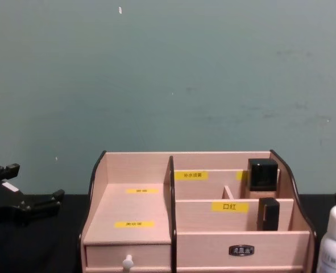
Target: Pick up the facial cleanser and watermelon frost from the table and place them into the tiered storage box.
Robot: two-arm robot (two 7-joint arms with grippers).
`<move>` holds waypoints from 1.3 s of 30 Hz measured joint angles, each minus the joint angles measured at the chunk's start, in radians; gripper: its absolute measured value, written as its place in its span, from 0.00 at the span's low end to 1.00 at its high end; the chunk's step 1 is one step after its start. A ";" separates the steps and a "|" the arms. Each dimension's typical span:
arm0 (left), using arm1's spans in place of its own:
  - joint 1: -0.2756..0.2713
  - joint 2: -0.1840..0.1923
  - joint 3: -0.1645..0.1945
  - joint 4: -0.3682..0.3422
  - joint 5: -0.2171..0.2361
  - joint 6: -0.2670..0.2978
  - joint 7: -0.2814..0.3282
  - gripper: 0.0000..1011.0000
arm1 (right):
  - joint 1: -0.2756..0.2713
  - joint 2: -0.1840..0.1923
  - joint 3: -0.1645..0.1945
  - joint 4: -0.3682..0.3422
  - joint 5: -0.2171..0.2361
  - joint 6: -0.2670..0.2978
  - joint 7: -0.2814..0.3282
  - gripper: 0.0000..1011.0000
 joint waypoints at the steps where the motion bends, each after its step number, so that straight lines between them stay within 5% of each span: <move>1: 0.000 0.000 0.000 0.000 0.000 0.000 0.000 0.99 | 0.000 0.000 0.000 0.000 0.000 0.000 0.000 0.99; 39: 0.000 0.000 0.000 0.000 0.000 0.000 0.000 0.99 | 0.000 0.000 0.000 0.000 0.000 0.000 0.000 0.99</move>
